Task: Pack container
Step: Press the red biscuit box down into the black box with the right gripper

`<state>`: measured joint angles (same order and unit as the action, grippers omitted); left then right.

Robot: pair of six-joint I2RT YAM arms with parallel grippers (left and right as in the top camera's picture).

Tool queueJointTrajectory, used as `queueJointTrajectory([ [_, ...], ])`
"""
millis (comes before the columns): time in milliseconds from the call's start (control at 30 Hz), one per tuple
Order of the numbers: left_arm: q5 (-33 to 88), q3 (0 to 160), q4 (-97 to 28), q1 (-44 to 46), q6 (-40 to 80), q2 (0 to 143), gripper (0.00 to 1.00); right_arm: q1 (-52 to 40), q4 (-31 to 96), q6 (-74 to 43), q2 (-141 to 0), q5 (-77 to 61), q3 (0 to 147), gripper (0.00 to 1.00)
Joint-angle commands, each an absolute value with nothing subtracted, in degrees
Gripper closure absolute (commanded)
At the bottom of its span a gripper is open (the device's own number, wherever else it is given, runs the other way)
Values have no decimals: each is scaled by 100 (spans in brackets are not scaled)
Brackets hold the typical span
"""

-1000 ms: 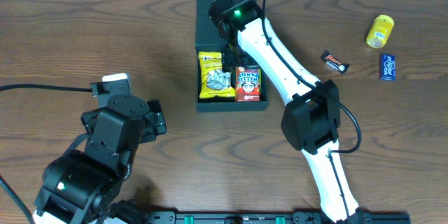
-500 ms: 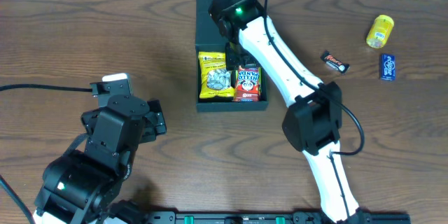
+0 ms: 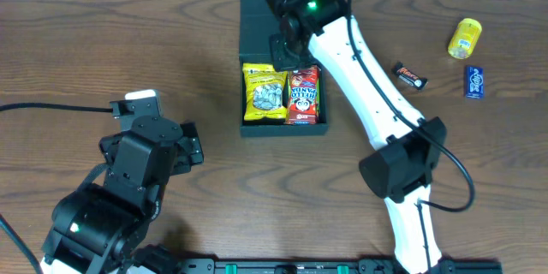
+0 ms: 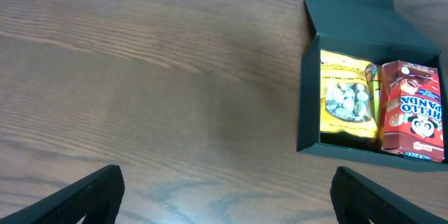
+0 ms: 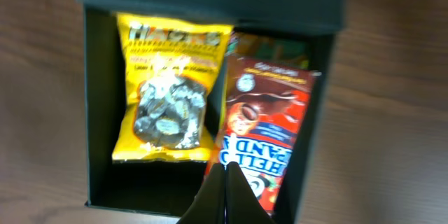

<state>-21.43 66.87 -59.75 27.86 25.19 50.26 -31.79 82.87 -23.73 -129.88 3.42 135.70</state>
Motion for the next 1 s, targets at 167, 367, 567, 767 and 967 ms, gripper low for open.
queueJointTrajectory([
  [167, -2246, 6735, -5981, 2770, 2440, 5022, 5, -3234, 8294, -1957, -13686, -349, 13590, 98],
  [367, -2246, 6735, -5981, 2770, 2440, 5022, 5, -3234, 8355, -1811, -13812, -346, 13581, 99],
  [567, -2246, 6735, -5981, 2770, 2440, 5022, 5, -3229, 8403, -1765, -13904, -342, 13524, 98],
  [767, -2246, 6735, -5981, 2770, 2440, 5022, 5, -3216, 8464, -1702, -13904, -294, 13461, 99],
  [967, -2246, 6735, -5981, 2770, 2440, 5022, 5, -3186, 8503, -1704, -13904, -279, 13255, 99],
])
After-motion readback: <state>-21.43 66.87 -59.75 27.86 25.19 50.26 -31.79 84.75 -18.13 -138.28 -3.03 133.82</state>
